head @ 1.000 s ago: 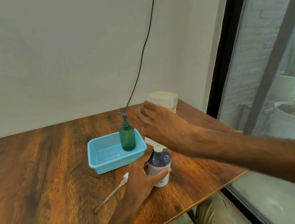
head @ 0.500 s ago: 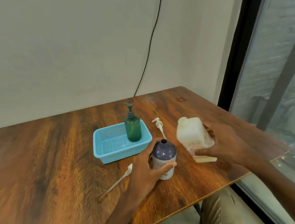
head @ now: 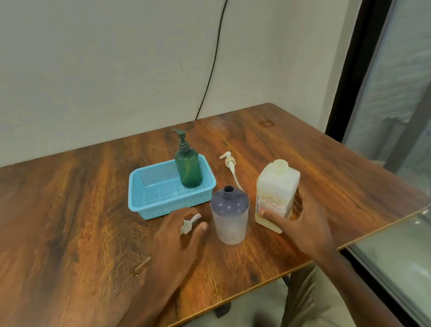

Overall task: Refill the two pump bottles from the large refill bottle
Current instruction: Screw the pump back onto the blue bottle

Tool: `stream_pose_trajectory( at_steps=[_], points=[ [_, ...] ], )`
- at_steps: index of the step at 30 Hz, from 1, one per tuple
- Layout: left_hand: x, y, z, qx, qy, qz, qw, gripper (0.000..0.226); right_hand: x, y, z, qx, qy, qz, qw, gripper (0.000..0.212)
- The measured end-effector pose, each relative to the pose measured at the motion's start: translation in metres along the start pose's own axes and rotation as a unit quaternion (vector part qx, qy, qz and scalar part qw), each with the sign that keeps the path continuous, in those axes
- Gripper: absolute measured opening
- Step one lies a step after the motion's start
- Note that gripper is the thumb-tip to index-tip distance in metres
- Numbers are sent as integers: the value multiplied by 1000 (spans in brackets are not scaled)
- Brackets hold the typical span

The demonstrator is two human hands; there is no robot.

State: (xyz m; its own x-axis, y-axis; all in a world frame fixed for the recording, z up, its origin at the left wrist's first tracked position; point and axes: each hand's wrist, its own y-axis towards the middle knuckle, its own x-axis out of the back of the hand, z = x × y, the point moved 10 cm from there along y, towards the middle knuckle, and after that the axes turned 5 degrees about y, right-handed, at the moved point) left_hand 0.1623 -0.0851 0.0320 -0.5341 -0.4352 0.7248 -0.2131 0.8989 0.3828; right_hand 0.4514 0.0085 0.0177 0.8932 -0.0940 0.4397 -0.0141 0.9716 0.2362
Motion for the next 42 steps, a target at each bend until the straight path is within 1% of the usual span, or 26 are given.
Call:
stream_pose_trajectory(
  at_steps=[2, 4, 6, 9, 11, 13, 16, 17, 20, 22, 23, 25, 27, 30, 35, 42],
  points=[
    [2, 0, 18, 14, 45, -25, 999, 26, -2, -3, -6, -15, 3, -3, 1000, 112],
    [-4, 4, 27, 29, 90, -8, 996, 30, -2, -6, -11, -30, 3, -9, 999, 120],
    [-10, 10, 29, 28, 134, 7, 991, 35, -1, -8, -11, -35, 7, -13, 999, 123],
    [-15, 23, 33, 38, 163, 29, 985, 32, 0, -12, -10, -38, 6, -13, 999, 125],
    [-14, 28, 32, 43, 172, 45, 983, 35, 2, -14, -9, -44, 14, -8, 999, 126],
    [-1, 27, 20, 40, 137, 25, 989, 35, 4, -16, -6, -39, 27, -8, 999, 120],
    [40, 22, 0, 46, 7, -62, 997, 31, 10, -17, 1, -26, 36, -16, 999, 109],
    [56, 21, -11, 38, -26, -91, 995, 31, 11, -16, 3, -24, 36, -17, 999, 108],
    [101, 27, -49, -8, -44, -168, 985, 33, 12, -13, 10, -18, 23, -15, 999, 109],
    [122, 33, -74, -30, -83, -201, 976, 33, 13, -10, 18, -7, 15, -18, 1000, 105],
    [129, 37, -86, -42, -121, -207, 970, 32, 14, -9, 21, -1, 11, -22, 1000, 101],
    [131, 46, -110, -63, -239, -192, 950, 31, 16, -7, 27, 6, 1, -28, 1000, 95],
    [127, 55, -135, -81, -340, -162, 923, 28, 16, -5, 27, 5, -8, -30, 1000, 96],
    [113, 67, -162, -94, -403, -132, 901, 26, 17, -2, 26, -3, -20, -24, 1000, 101],
    [89, 89, -180, -94, -399, -92, 908, 27, 18, 0, 27, 1, -5, -17, 1000, 97],
    [60, 108, -183, -106, -338, -54, 934, 29, 15, 1, 23, 2, 5, -10, 1000, 91]
  ],
)
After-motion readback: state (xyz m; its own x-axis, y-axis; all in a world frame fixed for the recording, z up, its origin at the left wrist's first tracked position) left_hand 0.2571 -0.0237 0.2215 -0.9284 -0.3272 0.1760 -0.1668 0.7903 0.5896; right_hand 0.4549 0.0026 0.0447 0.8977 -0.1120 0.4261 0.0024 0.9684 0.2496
